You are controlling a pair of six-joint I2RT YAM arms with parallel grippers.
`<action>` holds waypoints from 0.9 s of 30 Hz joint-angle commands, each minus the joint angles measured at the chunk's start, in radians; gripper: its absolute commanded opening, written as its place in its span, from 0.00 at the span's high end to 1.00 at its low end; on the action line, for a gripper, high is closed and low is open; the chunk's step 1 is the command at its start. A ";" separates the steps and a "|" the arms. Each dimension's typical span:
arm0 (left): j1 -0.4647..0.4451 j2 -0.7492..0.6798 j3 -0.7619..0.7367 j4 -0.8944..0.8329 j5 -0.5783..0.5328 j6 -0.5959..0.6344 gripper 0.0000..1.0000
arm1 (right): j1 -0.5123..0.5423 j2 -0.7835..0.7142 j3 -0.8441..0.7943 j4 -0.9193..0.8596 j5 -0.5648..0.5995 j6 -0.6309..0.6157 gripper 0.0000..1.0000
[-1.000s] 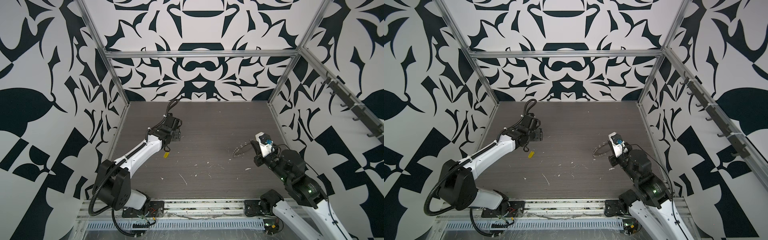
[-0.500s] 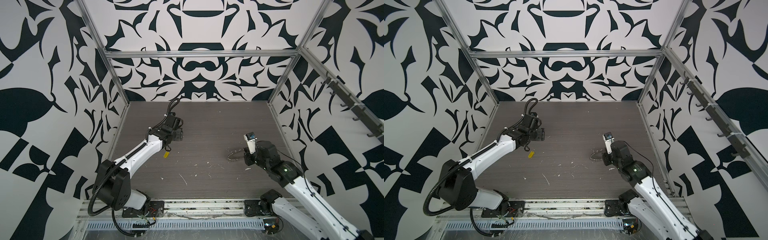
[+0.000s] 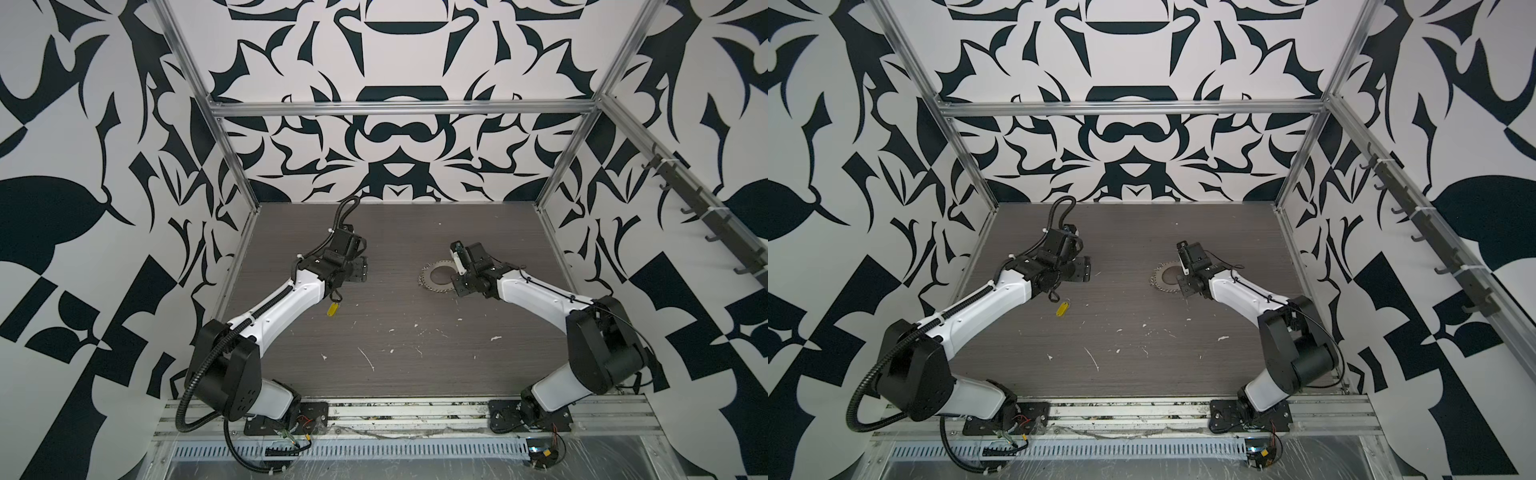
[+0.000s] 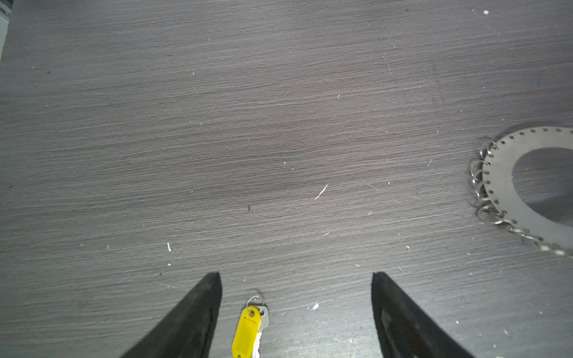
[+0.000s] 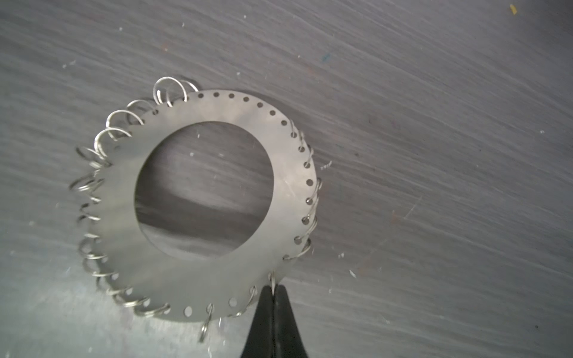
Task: Remove the keys from the keyring
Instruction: 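Lower the yellow-tag ring with the left gripper while the right lowers the plate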
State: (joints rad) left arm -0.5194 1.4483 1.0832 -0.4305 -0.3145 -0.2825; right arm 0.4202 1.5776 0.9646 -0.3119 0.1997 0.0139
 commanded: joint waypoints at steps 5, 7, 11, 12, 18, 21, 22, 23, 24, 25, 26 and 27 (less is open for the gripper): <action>-0.003 -0.025 -0.006 0.015 -0.002 -0.002 0.19 | 0.000 -0.048 0.002 -0.066 0.006 0.031 1.00; -0.003 -0.021 -0.009 0.019 0.000 -0.003 0.19 | 0.002 -0.093 -0.052 -0.064 0.004 0.071 1.00; -0.002 -0.008 -0.009 0.033 0.011 -0.006 0.19 | 0.008 -0.162 -0.134 -0.073 -0.041 0.131 1.00; -0.003 -0.004 -0.007 0.034 0.010 -0.006 0.19 | 0.009 -0.170 -0.129 -0.086 -0.050 0.129 1.00; -0.002 0.008 0.009 0.017 0.015 -0.013 0.19 | 0.009 -0.147 -0.086 -0.228 -0.082 0.164 1.00; -0.002 -0.007 -0.006 0.025 0.017 -0.017 0.19 | 0.009 -0.141 -0.071 -0.281 -0.078 0.183 1.00; -0.002 -0.012 -0.011 0.030 0.020 -0.017 0.19 | 0.009 -0.140 -0.066 -0.294 -0.067 0.185 0.97; -0.003 -0.014 -0.012 0.030 0.019 -0.018 0.18 | 0.009 -0.140 -0.061 -0.303 -0.066 0.185 0.92; -0.002 -0.017 -0.012 0.029 0.017 -0.014 0.17 | 0.009 -0.142 -0.049 -0.319 -0.070 0.184 0.84; -0.002 -0.021 -0.011 0.028 0.018 -0.010 0.16 | 0.009 -0.148 -0.034 -0.340 -0.067 0.183 0.74; -0.003 -0.025 -0.010 0.027 0.017 -0.008 0.07 | 0.009 -0.159 -0.021 -0.356 -0.066 0.184 0.55; -0.001 -0.032 -0.007 0.027 0.013 -0.005 0.00 | 0.009 -0.172 -0.005 -0.376 -0.068 0.183 0.25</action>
State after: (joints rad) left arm -0.5194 1.4467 1.0813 -0.4076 -0.3023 -0.2882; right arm 0.4232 1.4445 0.8894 -0.6117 0.1265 0.1833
